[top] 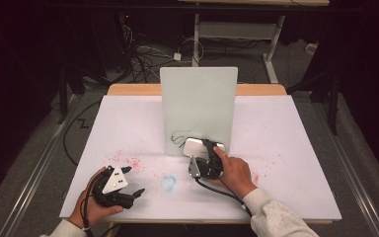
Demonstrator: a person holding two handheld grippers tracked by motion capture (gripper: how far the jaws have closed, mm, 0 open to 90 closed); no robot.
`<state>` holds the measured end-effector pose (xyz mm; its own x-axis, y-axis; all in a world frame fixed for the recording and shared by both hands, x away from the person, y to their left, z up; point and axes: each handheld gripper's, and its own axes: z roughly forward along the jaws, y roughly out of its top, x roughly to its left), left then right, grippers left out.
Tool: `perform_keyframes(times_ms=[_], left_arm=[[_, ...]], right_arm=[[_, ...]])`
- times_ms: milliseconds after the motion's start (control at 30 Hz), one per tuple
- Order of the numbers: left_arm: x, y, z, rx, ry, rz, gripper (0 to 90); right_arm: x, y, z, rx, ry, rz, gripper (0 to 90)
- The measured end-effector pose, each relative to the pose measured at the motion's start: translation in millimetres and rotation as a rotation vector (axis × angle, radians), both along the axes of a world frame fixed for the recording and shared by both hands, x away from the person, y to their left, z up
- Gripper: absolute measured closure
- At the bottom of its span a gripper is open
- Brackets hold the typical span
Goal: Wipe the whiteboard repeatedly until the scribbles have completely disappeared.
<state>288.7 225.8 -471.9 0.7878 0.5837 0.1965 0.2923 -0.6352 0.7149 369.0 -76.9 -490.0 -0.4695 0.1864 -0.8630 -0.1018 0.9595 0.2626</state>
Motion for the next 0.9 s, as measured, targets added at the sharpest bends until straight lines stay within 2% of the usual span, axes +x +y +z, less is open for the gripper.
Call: perform_keyframes(times_ms=[167, 333, 400, 433, 467, 500, 533, 567, 600, 633, 667, 700, 733, 800, 900], left_arm=[[-0.8, 1.7, 0.6, -0.005, -0.001, 0.004, 17.8], [-2.8, 4.0, 1.2, -0.005, -0.003, 0.01, 17.8], [-3.3, 5.7, 1.4, -0.008, -0.003, 0.016, 17.8], [-3.4, 6.4, 1.4, -0.009, -0.002, 0.02, 17.8], [-3.4, 6.7, 1.3, -0.011, -0.002, 0.021, 17.7], [-3.5, 6.8, 1.4, -0.012, -0.002, 0.022, 17.7], [-3.7, 6.6, 1.5, -0.013, -0.002, 0.021, 17.8], [-3.7, 6.2, 1.5, -0.011, -0.004, 0.02, 17.8], [-3.6, 5.9, 1.5, -0.009, -0.003, 0.018, 17.8], [-3.4, 5.6, 1.3, -0.009, -0.002, 0.017, 17.8], [-3.0, 5.2, 1.0, -0.009, 0.0, 0.017, 17.8], [-2.7, 4.9, 0.9, -0.009, 0.001, 0.016, 17.7], [-2.6, 4.7, 0.9, -0.01, 0.001, 0.015, 17.8], [-2.4, 4.0, 1.1, -0.008, 0.0, 0.013, 17.8], [-1.6, 3.0, 0.9, -0.01, 0.001, 0.009, 17.8]], right_arm=[[0.7, -5.2, 3.0, 0.004, 0.02, -0.004, 30.4], [1.8, -13.6, 7.0, -0.001, 0.001, -0.023, 30.4], [4.2, -19.2, 13.0, 0.035, -0.01, -0.036, 30.4], [4.2, -19.2, 13.0, 0.035, -0.01, -0.036, 30.4], [6.8, -24.0, 20.2, 0.088, -0.026, -0.059, 30.4], [8.0, -25.8, 23.9, 0.107, -0.033, -0.069, 30.4], [8.9, -27.2, 26.9, 0.123, -0.053, -0.076, 30.5], [8.9, -27.2, 26.9, 0.123, -0.053, -0.076, 30.5], [10.2, -28.6, 34.1, 0.15, -0.086, -0.102, 30.5], [10.2, -28.6, 34.1, 0.15, -0.086, -0.102, 30.5], [11.4, -29.1, 37.9, 0.168, -0.097, -0.111, 30.5], [14.4, -29.0, 45.6, 0.203, -0.098, -0.125, 30.5], [14.9, -28.0, 46.5, 0.22, -0.09, -0.133, 30.4], [15.4, -23.8, 46.6, 0.232, -0.093, -0.126, 30.4], [15.2, -16.2, 44.7, 0.221, -0.084, -0.106, 30.5]])
